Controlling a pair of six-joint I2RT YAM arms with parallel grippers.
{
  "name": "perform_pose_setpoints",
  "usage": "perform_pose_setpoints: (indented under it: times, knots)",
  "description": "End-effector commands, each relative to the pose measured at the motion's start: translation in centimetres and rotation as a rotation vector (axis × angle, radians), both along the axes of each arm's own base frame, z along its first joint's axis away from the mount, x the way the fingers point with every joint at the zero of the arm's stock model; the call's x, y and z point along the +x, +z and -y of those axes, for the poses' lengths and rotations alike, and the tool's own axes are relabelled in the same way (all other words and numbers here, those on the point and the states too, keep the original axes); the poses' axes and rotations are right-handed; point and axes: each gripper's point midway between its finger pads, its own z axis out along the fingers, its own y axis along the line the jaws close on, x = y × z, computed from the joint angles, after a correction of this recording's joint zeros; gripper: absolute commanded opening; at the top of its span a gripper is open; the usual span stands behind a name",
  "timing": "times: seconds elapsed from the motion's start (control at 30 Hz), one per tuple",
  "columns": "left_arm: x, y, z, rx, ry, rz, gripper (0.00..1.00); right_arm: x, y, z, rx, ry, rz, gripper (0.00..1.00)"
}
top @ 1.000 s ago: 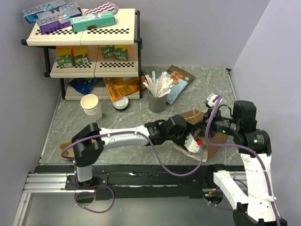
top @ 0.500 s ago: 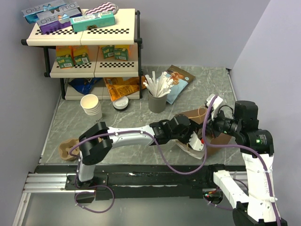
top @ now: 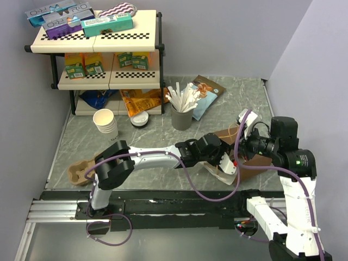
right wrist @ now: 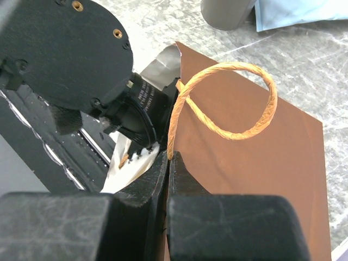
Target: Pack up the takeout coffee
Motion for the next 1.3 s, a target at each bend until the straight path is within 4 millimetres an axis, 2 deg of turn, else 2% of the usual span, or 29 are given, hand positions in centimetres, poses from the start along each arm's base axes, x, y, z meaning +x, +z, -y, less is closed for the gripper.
perform_pose_setpoints:
  times: [0.0, 0.1, 0.17, 0.2, 0.27, 0.67, 0.7, 0.73, 0.8, 0.93, 1.13, 1.27]
  knots:
    - [1.1, 1.8, 1.7, -0.060, 0.013, 0.052, 0.01, -0.2, 1.4, -0.9, 0.053, 0.032, 0.005, 0.00]
    - [1.3, 1.4, 1.7, -0.057, 0.017, 0.049, 0.01, -0.2, 1.4, -1.0, 0.054, 0.034, 0.005, 0.00]
    - [2.4, 1.6, 1.7, -0.062, 0.072, 0.068, 0.01, -0.2, 1.4, -1.0, 0.058, 0.037, 0.001, 0.00]
    - [2.7, 0.9, 1.8, -0.050, 0.088, 0.066, 0.01, -0.2, 1.4, -1.1, 0.062, 0.040, -0.001, 0.00]
    - [3.3, 0.8, 1.9, -0.056, 0.112, 0.069, 0.01, -0.2, 1.4, -1.2, 0.069, 0.039, -0.011, 0.00]
    - [3.3, 0.9, 2.8, -0.092, 0.107, 0.059, 0.02, -0.3, 1.9, -2.1, 0.117, 0.074, -0.025, 0.00]
    - [3.4, 0.9, 2.7, -0.091, 0.114, 0.062, 0.04, -0.3, 2.2, -2.3, 0.128, 0.085, -0.024, 0.00]
    - [3.5, 0.9, 2.6, -0.091, 0.117, 0.062, 0.12, -0.4, 2.4, -2.5, 0.140, 0.090, -0.028, 0.00]
    - [3.6, 1.0, 2.5, -0.093, 0.122, 0.058, 0.20, -0.5, 3.0, -3.0, 0.172, 0.105, -0.039, 0.00]
    - [3.6, 1.3, 2.7, -0.107, 0.125, 0.056, 0.45, -0.8, 3.4, -3.3, 0.194, 0.112, -0.055, 0.00]
    - [3.5, 1.9, 2.6, -0.123, 0.136, 0.038, 0.52, -1.2, 3.4, -3.1, 0.182, 0.102, -0.067, 0.00]
    - [2.9, 3.2, 2.4, -0.145, 0.136, -0.011, 0.51, -1.1, 3.6, -3.1, 0.191, 0.098, -0.071, 0.00]
